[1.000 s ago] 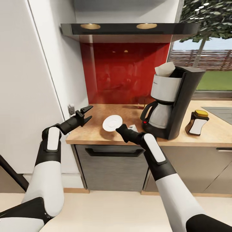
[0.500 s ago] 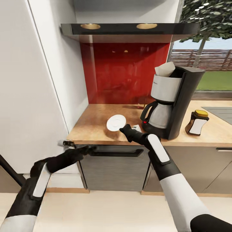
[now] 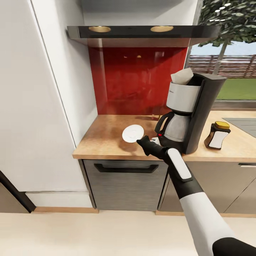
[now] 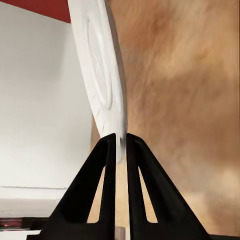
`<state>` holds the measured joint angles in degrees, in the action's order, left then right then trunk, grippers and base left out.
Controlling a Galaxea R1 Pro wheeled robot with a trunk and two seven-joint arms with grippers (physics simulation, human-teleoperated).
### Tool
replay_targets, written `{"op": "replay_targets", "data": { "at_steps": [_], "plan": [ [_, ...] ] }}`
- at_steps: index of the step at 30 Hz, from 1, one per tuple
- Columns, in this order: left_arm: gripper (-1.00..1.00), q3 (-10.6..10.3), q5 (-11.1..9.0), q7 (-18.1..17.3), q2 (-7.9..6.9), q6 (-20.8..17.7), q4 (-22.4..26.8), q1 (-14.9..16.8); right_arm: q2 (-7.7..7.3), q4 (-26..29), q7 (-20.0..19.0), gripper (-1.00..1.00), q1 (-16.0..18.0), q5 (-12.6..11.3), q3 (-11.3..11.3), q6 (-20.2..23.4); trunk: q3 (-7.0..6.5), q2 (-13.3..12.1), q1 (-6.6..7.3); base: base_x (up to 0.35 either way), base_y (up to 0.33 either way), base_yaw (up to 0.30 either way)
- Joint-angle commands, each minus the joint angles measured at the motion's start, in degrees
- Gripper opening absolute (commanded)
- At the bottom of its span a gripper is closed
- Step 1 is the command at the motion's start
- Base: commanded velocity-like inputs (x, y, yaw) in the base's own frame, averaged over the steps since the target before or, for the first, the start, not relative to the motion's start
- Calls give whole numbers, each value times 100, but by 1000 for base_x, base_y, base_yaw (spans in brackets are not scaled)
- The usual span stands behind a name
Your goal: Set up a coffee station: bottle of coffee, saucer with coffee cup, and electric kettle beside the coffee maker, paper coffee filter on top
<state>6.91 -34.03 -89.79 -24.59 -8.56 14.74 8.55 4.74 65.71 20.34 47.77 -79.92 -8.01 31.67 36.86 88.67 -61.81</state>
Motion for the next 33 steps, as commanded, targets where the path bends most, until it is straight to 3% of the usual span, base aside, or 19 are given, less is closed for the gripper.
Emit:
{"op": "replay_targets", "data": {
  "at_steps": [1, 3, 7, 11, 19, 22, 27, 33],
  "plan": [
    [100, 492, -10, -21, -53, 388, -424, 2, 14, 0, 63, -100, -3, -72, 7, -180, 4, 3, 0, 0, 0, 0],
    [100, 773, -8, -21, -73, 618, -619, -1, 18, -9, 80, -100, -9, -74, 7, -531, 4, 3, 0, 0, 0, 0],
    [100, 949, -6, -21, -88, 778, -895, -2, 49, -93, 91, -100, -13, -84, 2, -847, 4, 3, 0, 0, 0, 0],
    [100, 971, -7, -21, -90, 797, -939, -2, 59, -113, 96, -100, -13, -88, 1, -892, 4, 3, 0, 0, 0, 0],
    [100, 979, -7, -21, -90, 804, -955, -2, 70, -276, 119, -100, -13, -346, -3, -956, 4, 3, 0, 0, 0, 0],
    [100, 979, -7, -21, -90, 804, -956, -2, 75, -376, 119, -100, -13, -392, -6, -1195, 4, 3, 0, 0, 0, 0],
    [100, 979, -7, -21, -90, 804, -955, -2, 73, -532, 120, -100, -13, -689, 0, -1398, 4, 3, 0, 0, 0, 0],
    [100, 979, -6, -21, -90, 804, -956, -2, 71, -654, 120, -100, -13, -746, 1, -1424, 4, 3, 0, 0, 0, 0]
  ]
}}
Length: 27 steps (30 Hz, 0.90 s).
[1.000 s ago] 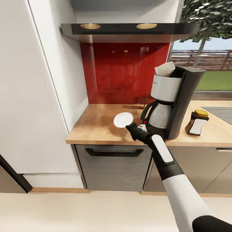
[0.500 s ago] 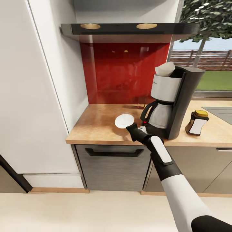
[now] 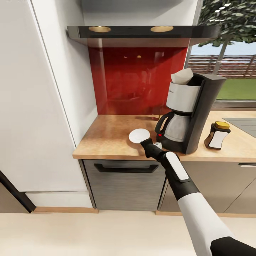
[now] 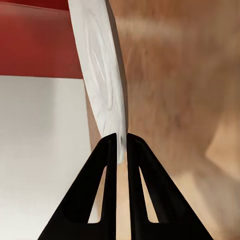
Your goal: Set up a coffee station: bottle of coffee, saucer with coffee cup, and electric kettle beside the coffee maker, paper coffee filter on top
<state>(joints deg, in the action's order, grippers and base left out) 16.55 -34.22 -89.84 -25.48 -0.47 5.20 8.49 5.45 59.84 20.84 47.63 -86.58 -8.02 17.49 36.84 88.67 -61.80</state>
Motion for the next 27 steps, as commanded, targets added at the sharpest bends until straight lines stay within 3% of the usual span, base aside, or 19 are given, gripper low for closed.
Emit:
{"op": "replay_targets", "data": {
  "at_steps": [1, 8, 16, 23, 27],
  "plan": [
    [100, 15, 12, -16, -1, -6, -2, 4, 0, -87, 69, -100, 1, -82, 2, -8, 7, 2, 0, 0, 0, 0],
    [100, 15, 13, -16, -1, -6, -1, 4, 0, -128, 69, -100, 1, -87, 2, -9, 7, 2, 0, 0, 0, 0],
    [100, 15, 12, -16, -1, -8, -1, 4, 0, -131, 69, -100, -1, -87, 8, -9, 114, 243, -132, 0, 0, 0],
    [100, 15, 14, -16, 1, -6, -1, 4, -1, -132, 103, -100, 1, -89, 9, -11, 114, 243, -132, 0, 0, 0],
    [100, 15, 14, -16, 7, -6, -1, 4, 21, -71, 804, -100, 1, -280, -16, -81, 114, 243, -132, 0, 0, 0]
  ]
}}
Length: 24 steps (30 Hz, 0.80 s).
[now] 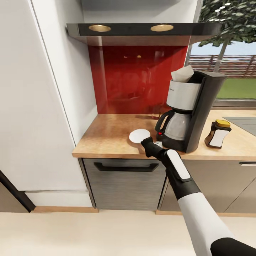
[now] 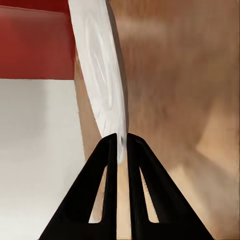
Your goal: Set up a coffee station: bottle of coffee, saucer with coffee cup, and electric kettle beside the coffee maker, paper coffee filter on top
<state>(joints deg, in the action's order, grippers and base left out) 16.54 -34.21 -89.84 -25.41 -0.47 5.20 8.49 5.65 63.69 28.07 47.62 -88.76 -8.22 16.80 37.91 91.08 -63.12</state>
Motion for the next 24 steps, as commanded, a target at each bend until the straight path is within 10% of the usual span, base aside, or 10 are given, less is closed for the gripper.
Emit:
{"op": "replay_targets", "data": {
  "at_steps": [1, 24],
  "plan": [
    [100, 16, 13, -16, 0, -6, -2, 4, 15, -372, 337, -100, 2, -283, 0, -157, 7, 2, 0, 0, 0, 0],
    [100, 16, 15, -16, 10, -7, -2, 4, 24, -86, 770, -100, 44, -605, -4, -397, 7, 2, 0, 0, 0, 0]
  ]
}}
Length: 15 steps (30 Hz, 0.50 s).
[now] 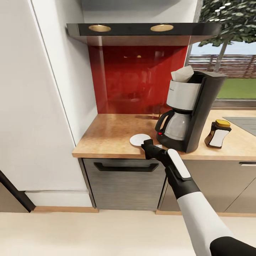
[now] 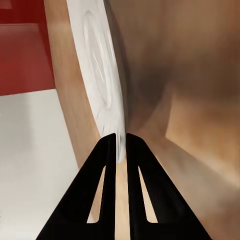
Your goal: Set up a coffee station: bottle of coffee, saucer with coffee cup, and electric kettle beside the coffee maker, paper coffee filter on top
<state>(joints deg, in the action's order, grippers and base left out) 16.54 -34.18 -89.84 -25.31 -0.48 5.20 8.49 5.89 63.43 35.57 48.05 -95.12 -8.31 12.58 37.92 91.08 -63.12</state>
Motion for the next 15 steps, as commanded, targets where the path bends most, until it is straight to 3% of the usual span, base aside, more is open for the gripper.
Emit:
{"op": "replay_targets", "data": {
  "at_steps": [1, 5, 6, 15],
  "plan": [
    [100, 16, 13, -16, 0, -5, -2, 3, 0, -63, 20, -100, -1, 29, 9, 25, 6, 2, 0, 0, 0, 0],
    [100, 16, 13, -16, 0, -5, -2, 3, 0, -63, 20, -100, -3, 30, 12, 25, 6, 2, 0, 0, 0, 0],
    [100, 16, 11, -16, 1, -5, -2, 3, 1, -66, 20, 100, -5, 32, 13, 25, 6, 2, 0, 0, 0, 0],
    [100, 16, 12, -16, 3, -7, -2, 3, -1, -68, 15, 100, -3, 29, 13, 34, 6, 2, 0, 0, 0, 0]
  ]
}}
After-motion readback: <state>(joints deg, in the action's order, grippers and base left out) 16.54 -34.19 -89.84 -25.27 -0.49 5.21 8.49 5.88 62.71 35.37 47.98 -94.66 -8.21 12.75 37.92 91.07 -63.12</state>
